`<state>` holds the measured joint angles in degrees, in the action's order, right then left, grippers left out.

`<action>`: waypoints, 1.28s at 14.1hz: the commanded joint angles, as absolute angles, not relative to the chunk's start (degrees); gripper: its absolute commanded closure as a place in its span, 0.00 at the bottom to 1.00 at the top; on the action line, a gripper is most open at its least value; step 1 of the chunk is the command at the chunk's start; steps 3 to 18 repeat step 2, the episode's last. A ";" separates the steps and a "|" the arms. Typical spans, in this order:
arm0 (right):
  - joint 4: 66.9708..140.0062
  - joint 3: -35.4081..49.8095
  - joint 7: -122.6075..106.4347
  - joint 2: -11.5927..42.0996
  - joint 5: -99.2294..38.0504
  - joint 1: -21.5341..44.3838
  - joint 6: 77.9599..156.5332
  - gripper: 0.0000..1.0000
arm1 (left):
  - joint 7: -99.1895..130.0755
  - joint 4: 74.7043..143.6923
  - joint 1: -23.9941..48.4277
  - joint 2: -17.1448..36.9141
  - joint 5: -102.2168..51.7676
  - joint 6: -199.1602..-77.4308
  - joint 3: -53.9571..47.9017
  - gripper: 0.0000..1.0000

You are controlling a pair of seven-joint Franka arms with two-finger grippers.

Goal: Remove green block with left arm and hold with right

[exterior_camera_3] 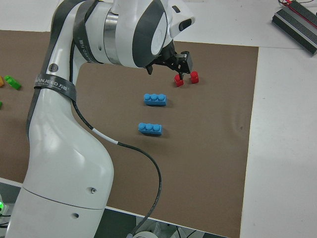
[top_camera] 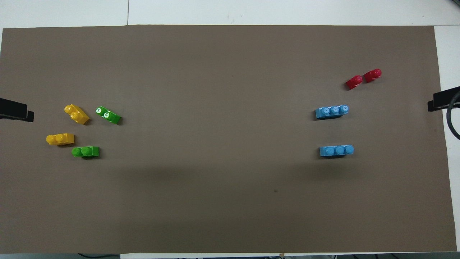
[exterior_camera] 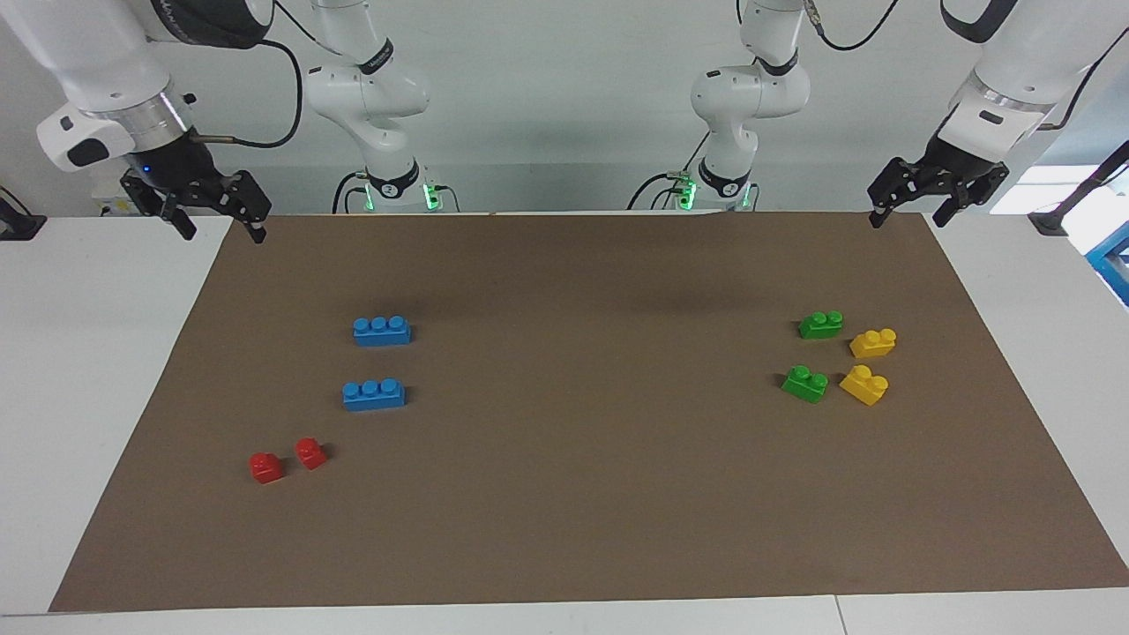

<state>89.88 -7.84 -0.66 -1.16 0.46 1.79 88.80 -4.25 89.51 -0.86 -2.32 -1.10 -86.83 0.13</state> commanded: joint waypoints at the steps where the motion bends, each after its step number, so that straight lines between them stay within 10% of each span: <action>1: 91.41 -7.03 -1.41 -2.64 0.26 0.88 88.77 0.00 | -5.19 88.33 -1.32 -1.85 -0.18 -86.57 -0.09 0.00; 18: 91.41 -7.03 -1.23 -2.64 0.35 0.88 88.86 0.00 | -5.19 88.33 -1.32 -1.85 -0.18 -86.57 -0.09 0.00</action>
